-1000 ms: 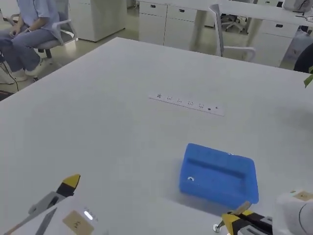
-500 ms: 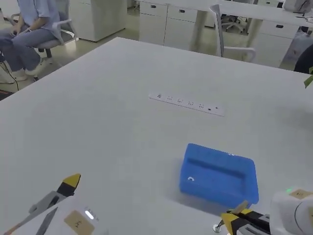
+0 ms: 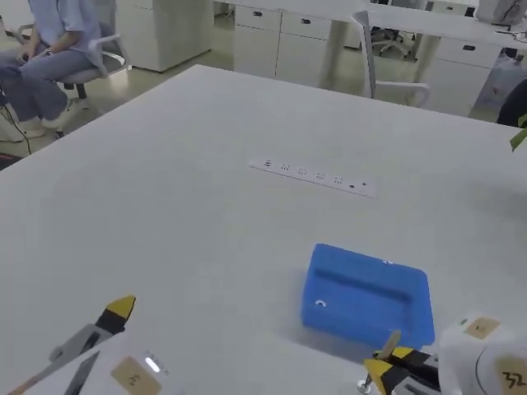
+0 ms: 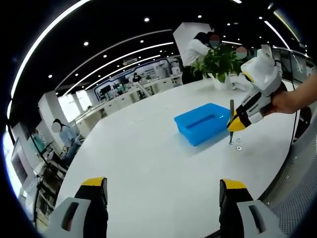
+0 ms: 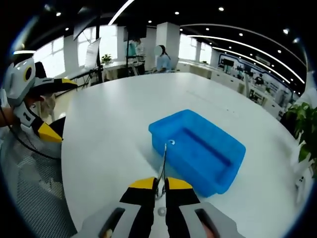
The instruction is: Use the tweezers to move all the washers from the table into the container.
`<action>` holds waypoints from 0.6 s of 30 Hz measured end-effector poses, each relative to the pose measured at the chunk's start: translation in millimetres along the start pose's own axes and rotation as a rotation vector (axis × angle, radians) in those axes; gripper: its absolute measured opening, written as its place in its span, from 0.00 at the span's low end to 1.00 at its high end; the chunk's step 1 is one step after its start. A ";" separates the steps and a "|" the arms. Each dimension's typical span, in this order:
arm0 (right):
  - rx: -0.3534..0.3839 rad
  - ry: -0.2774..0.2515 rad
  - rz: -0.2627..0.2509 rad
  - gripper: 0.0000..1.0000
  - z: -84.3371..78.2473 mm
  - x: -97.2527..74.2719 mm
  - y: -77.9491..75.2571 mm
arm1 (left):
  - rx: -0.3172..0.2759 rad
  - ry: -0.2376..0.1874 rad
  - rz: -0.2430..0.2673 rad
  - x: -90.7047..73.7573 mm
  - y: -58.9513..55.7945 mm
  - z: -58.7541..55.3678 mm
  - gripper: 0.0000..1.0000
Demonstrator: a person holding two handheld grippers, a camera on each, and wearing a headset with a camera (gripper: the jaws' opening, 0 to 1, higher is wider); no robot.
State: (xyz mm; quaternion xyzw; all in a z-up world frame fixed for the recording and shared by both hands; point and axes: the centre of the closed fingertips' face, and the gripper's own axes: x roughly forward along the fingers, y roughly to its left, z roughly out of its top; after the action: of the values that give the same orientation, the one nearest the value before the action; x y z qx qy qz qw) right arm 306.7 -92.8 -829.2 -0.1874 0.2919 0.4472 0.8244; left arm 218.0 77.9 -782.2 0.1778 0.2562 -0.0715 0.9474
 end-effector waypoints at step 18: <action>0.077 -0.023 0.001 0.02 9.7 -10.7 1.9 | 0.003 -0.006 -0.007 -0.1 -1.3 0.9 0.96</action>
State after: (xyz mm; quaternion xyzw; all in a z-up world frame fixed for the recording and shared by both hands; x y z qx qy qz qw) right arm 303.5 -93.0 -815.1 -0.1503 0.2996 0.4379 0.8342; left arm 218.1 76.4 -781.8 0.1782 0.2541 -0.0757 0.9476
